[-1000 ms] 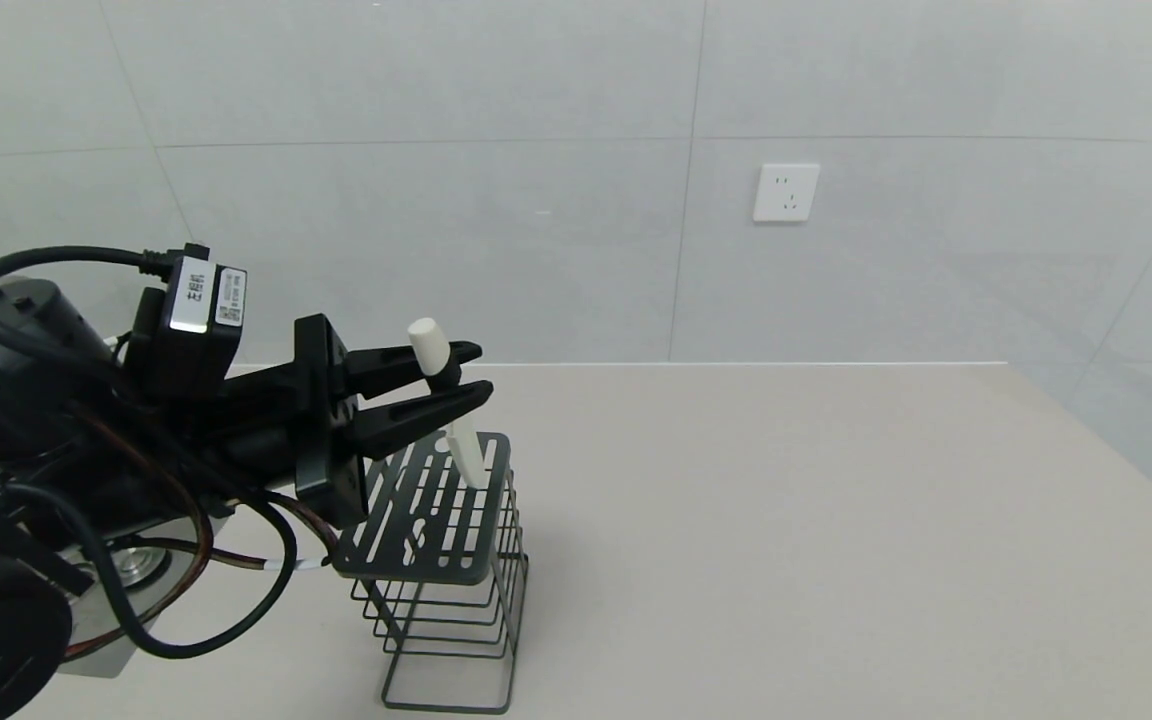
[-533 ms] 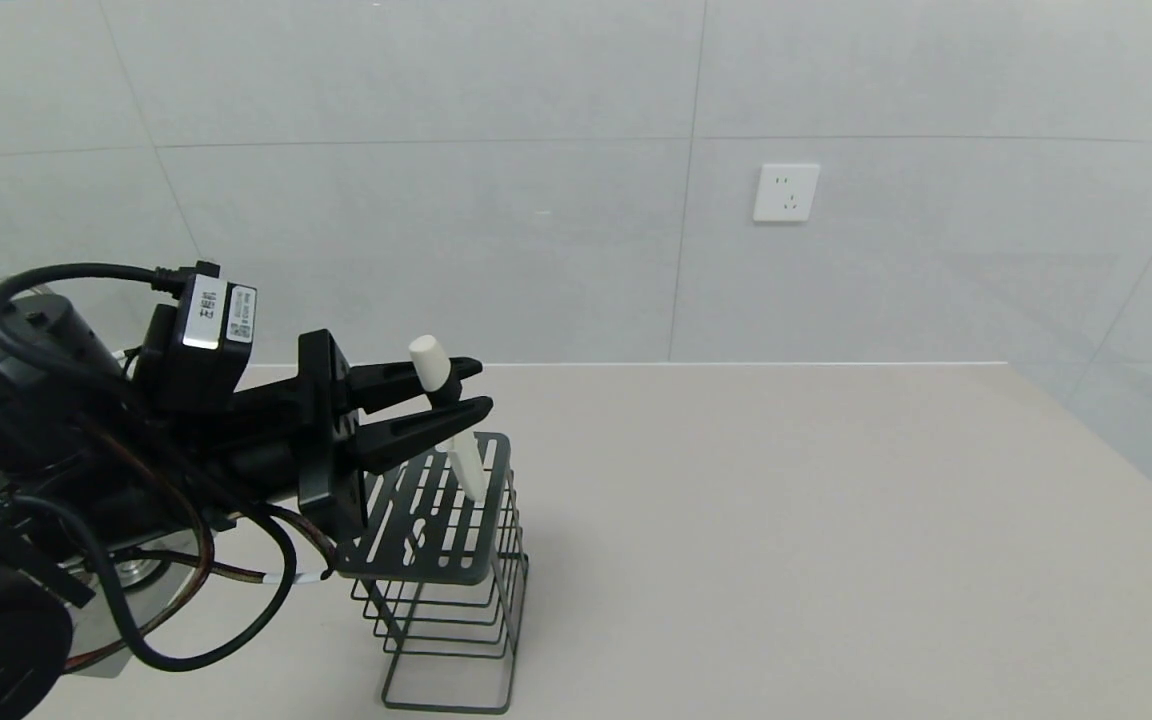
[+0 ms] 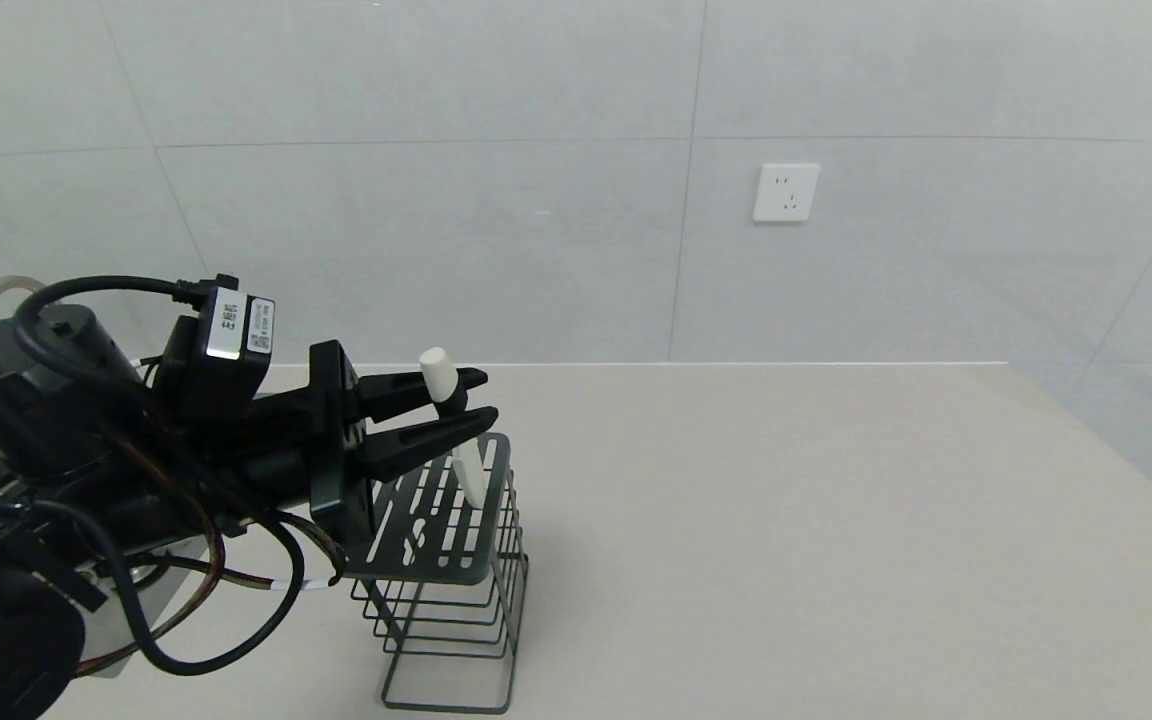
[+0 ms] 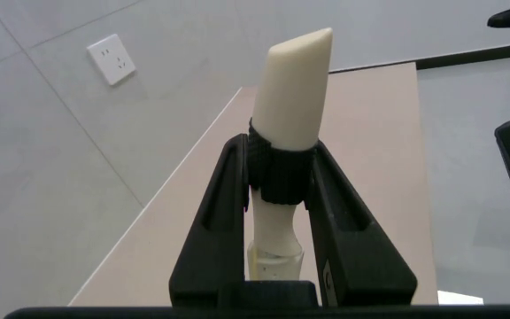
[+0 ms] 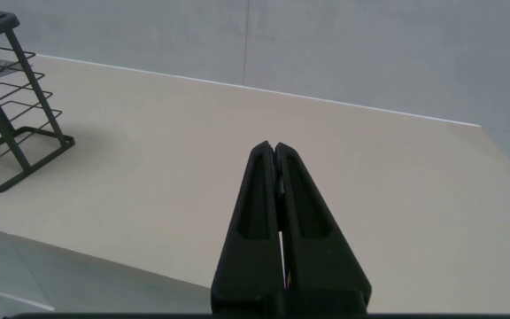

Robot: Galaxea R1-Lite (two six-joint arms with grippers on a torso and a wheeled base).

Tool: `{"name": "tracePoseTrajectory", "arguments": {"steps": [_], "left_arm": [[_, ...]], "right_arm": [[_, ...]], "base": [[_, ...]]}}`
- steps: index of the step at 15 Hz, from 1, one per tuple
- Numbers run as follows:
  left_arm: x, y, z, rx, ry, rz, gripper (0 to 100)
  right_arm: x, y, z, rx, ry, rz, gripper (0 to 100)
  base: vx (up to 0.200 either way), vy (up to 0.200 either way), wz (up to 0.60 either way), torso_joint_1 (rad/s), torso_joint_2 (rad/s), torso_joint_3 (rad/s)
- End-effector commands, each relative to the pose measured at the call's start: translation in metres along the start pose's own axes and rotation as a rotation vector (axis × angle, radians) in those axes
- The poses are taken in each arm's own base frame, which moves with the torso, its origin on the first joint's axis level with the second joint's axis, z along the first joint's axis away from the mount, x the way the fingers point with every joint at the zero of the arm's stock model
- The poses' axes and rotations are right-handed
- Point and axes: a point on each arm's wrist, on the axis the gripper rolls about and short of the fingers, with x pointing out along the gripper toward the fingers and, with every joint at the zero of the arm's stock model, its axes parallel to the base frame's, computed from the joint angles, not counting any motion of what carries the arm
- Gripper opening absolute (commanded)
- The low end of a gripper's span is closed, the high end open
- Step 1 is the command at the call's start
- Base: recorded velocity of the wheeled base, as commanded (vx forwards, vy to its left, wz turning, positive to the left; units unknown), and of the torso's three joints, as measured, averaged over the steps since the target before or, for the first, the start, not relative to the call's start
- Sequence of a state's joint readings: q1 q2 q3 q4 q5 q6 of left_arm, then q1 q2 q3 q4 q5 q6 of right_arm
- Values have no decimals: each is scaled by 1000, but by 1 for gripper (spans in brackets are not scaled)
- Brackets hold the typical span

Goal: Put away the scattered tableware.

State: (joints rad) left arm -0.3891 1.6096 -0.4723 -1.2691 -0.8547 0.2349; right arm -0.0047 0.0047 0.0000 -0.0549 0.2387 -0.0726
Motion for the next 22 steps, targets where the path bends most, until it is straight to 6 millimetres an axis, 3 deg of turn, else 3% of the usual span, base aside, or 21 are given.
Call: {"name": "tracePoseTrajectory", "arguments": {"steps": [1, 22], "left_arm": [[1, 1, -4, -9, 8, -2, 0], [5, 6, -29, -69, 66, 1, 0]], "right_arm": [[0, 0, 0, -1, 1, 1, 0], [0, 0, 0, -1, 1, 1, 0]], "base": [[0, 0, 0, 0, 0, 0], [0, 0, 0, 0, 0, 0]]}}
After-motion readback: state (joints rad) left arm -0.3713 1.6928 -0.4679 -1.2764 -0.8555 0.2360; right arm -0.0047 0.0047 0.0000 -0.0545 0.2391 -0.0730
